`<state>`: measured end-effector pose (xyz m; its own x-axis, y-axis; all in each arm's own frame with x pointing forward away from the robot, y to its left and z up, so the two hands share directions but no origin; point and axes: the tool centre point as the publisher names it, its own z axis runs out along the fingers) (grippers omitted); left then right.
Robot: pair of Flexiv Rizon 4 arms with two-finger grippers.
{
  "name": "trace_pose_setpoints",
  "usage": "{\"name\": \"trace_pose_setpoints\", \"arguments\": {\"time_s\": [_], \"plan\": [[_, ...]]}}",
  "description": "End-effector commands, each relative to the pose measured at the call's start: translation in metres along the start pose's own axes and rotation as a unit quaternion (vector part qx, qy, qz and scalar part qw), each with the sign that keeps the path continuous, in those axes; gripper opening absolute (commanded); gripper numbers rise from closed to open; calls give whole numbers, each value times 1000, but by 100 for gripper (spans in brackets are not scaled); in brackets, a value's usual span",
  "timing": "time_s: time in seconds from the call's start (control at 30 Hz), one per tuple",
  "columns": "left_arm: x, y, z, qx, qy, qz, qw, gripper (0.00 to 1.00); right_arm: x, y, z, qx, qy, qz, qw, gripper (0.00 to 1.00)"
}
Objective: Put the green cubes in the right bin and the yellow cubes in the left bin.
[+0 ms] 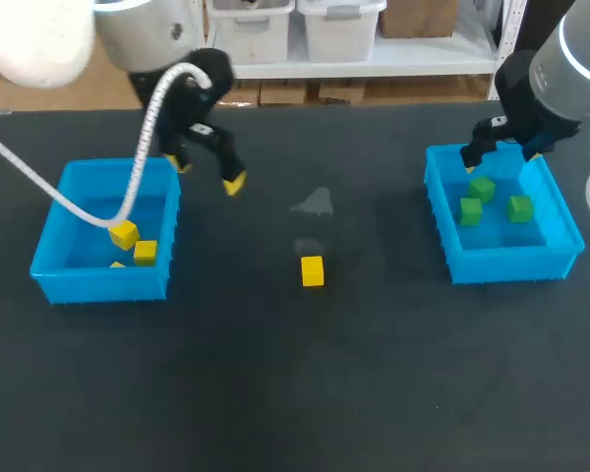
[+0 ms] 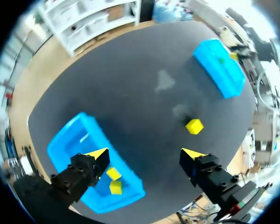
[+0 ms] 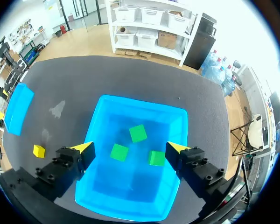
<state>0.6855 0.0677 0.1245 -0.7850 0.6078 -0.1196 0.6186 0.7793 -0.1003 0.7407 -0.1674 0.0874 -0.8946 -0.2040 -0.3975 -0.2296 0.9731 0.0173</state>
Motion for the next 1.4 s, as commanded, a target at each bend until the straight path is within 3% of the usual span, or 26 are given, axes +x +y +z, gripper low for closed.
{"name": "trace_pose_setpoints", "arguments": {"time_s": [0.03, 0.27, 0.47, 0.9, 1.17, 1.4], "plan": [[-29, -24, 6, 3, 27, 35, 999, 100, 2, 0, -1, 2, -3, 1, 1000, 100], [-51, -59, 21, 10, 49, 56, 997, 100, 2, 0, -1, 2, -3, 1, 1000, 100], [-57, -78, 37, 29, 57, 4, 998, 100, 2, 0, -1, 2, -3, 1, 1000, 100], [-34, -110, 82, 63, 91, -91, 990, 100, 2, 0, -1, 2, -3, 1, 1000, 100], [-24, -123, 104, 54, 109, -135, 983, 100, 2, 0, -1, 2, -3, 1, 1000, 100], [-20, -124, 119, 38, 123, -176, 976, 100, 2, 0, -1, 2, -3, 1, 1000, 100]]}}
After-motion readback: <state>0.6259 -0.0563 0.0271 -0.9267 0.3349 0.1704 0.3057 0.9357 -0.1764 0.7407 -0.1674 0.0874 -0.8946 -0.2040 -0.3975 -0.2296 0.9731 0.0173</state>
